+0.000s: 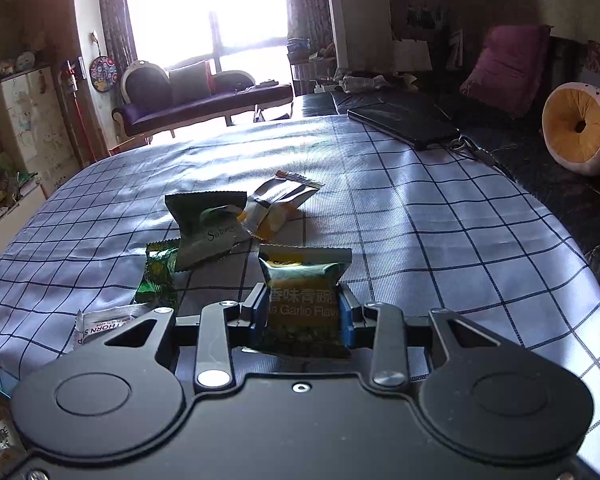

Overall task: Organize snacks
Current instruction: 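Carry both packets back over the gold tray with both tools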

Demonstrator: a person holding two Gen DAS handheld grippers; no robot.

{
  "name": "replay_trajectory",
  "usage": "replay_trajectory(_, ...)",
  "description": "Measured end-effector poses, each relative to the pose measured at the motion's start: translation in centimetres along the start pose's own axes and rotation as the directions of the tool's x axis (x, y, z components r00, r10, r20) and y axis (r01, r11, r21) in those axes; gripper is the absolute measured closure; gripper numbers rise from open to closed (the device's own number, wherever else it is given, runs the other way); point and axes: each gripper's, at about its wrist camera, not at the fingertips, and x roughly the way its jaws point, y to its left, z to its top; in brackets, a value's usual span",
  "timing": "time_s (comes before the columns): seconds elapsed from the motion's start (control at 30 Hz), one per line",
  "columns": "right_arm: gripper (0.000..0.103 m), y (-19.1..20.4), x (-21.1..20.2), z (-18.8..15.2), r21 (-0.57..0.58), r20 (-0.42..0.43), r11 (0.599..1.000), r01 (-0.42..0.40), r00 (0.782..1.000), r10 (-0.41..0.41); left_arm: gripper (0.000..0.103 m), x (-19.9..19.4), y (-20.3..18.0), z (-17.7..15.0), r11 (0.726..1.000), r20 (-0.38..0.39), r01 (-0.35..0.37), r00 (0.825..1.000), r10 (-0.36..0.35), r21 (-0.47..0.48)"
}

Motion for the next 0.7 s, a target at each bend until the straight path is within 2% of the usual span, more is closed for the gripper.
replay_trajectory(0.23,0.058,0.3,-0.1,0.6,-0.005,-0.022,1.0,0.017,1.0,-0.017,0.069,-0.1,0.8,-1.9,1.0,-0.046,0.023,0.999,-0.022,0.005)
replay_trajectory(0.33,0.058,0.4,-0.8,1.4,0.015,-0.026,1.0,-0.002,1.0,0.002,0.069,0.1,0.9,-2.3,1.0,-0.053,0.02,0.998,-0.019,0.015)
replay_trajectory(0.47,0.059,0.4,-3.0,2.8,0.037,-0.033,0.999,-0.04,0.999,0.041,0.069,0.0,1.1,-2.6,1.0,-0.063,0.022,0.998,-0.021,0.011)
replay_trajectory(0.7,0.059,1.3,-7.6,3.0,-0.016,-0.065,0.997,-0.071,0.995,0.069,0.069,0.0,0.9,-3.1,1.0,-0.094,0.021,0.995,-0.019,0.022)
